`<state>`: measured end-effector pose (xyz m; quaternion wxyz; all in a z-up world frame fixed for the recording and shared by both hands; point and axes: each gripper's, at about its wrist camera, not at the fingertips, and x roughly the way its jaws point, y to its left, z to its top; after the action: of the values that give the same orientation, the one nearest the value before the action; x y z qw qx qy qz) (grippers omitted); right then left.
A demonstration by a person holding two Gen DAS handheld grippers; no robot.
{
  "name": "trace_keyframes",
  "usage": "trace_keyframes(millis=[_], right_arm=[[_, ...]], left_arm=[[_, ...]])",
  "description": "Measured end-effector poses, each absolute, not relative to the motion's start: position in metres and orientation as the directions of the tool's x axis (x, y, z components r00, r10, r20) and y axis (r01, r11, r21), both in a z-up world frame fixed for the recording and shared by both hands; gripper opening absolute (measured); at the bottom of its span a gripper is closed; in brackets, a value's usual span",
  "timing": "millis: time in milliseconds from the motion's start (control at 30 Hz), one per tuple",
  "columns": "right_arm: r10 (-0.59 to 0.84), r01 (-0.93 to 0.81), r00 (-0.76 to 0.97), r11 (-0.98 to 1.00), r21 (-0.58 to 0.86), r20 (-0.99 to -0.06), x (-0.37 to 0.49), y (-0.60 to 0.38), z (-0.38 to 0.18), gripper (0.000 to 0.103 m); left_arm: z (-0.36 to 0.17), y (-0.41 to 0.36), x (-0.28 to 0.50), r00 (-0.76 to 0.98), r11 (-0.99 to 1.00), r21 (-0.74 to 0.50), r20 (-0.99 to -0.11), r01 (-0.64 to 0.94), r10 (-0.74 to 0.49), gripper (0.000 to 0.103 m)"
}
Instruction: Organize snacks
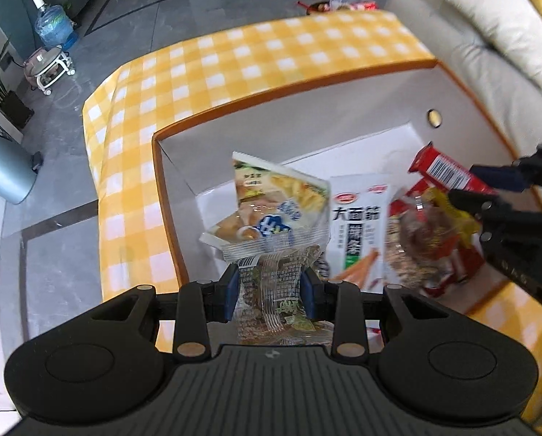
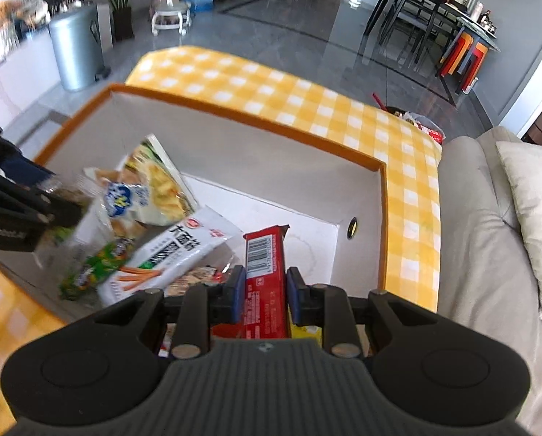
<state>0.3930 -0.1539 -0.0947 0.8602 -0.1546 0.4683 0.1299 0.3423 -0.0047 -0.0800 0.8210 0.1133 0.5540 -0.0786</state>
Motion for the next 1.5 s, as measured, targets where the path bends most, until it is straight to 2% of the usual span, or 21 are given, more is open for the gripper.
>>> trace_keyframes(millis=[533, 667, 733, 800, 867, 933, 1100, 1500], right_arm=[[-0.023, -0.408, 0.476, 0.88, -0.244, -0.879, 0.419, -0.138, -0.136, 0.021], [-0.023, -0.41, 0.476, 0.879, -0.245, -0.879, 0.417, -0.14, -0.133, 0.024], [-0.02, -0.41, 0.476, 0.879, -0.242, -0.879, 0.416, -0.14, -0.131, 0.034], [-0.013, -0.411, 0.476, 0.881, -0.235, -0.88, 0.415, -0.141, -0.128, 0.041], [-0.005, -0.409, 0.478, 0.884, -0.227, -0.879, 0.413, -0.142, -0.123, 0.053], [0.012, -0.411, 0.482, 0.886, -0.214, -0.876, 0.41, -0.145, -0.115, 0.072], [0.016, -0.404, 0.528, 0.884, -0.234, -0.849, 0.397, -0.145, -0.093, 0.083], [0.117, -0.281, 0.636, 0.956, -0.087, -0.763, 0.345, -0.168, -0.015, 0.091]], left_arm=[[-0.112, -0.013, 0.361, 0.358, 0.934, 0.201, -0.93, 0.294, 0.087, 0.04], [-0.109, -0.013, 0.359, 0.364, 0.934, 0.205, -0.927, 0.294, 0.089, 0.046], [-0.106, -0.014, 0.357, 0.368, 0.932, 0.202, -0.926, 0.302, 0.081, 0.049], [-0.099, -0.014, 0.354, 0.391, 0.93, 0.207, -0.917, 0.304, 0.077, 0.059], [-0.093, -0.015, 0.351, 0.416, 0.93, 0.216, -0.906, 0.297, 0.077, 0.071], [-0.084, -0.013, 0.347, 0.434, 0.937, 0.209, -0.898, 0.28, 0.071, 0.072], [-0.056, -0.006, 0.335, 0.491, 0.959, 0.128, -0.871, 0.254, -0.014, 0.072], [0.017, 0.003, 0.283, 0.695, 0.973, 0.022, -0.703, 0.229, -0.148, 0.072]])
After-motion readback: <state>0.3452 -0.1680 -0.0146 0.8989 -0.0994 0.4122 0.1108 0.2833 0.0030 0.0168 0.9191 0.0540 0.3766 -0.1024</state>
